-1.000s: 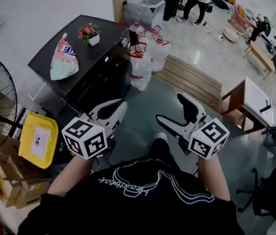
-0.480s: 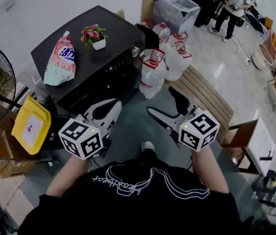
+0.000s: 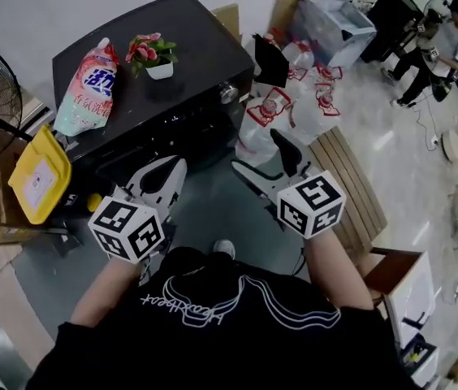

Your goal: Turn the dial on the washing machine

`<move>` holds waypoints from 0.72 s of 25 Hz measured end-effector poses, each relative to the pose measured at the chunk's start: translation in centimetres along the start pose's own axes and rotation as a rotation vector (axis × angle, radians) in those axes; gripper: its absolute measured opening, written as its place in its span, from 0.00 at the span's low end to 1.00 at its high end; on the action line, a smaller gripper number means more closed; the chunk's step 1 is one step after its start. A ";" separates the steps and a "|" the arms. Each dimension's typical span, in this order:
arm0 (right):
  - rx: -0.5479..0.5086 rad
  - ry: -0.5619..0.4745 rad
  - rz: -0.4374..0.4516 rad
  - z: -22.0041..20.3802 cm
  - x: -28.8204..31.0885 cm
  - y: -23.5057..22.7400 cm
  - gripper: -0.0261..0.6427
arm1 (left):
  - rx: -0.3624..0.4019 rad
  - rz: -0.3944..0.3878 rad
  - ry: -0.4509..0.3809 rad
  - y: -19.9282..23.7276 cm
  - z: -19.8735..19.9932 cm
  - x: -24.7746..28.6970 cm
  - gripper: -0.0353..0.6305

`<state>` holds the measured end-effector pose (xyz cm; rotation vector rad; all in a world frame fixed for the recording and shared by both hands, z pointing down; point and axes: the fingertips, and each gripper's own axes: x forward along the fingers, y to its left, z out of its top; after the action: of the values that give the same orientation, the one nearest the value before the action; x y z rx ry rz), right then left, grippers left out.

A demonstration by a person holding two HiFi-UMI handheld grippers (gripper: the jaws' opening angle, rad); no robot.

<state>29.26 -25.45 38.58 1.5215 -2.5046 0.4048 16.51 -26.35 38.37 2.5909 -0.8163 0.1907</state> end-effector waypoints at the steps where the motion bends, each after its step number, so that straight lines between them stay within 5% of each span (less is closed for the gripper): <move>1: -0.015 0.005 -0.002 -0.2 0.8 -0.7 0.68 | -0.004 0.021 -0.005 0.5 -0.2 0.4 0.06; 7: -0.035 0.023 -0.056 -1.3 6.1 -4.6 0.66 | -0.082 0.140 -0.017 4.4 -1.3 1.8 0.06; 18: -0.128 0.157 -0.144 -5.1 15.3 -9.8 0.63 | -0.137 0.178 0.008 11.2 -2.7 3.5 0.06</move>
<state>31.07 -40.93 49.26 1.5451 -2.2411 0.3216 12.92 -35.37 45.56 2.3891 -1.0215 0.1893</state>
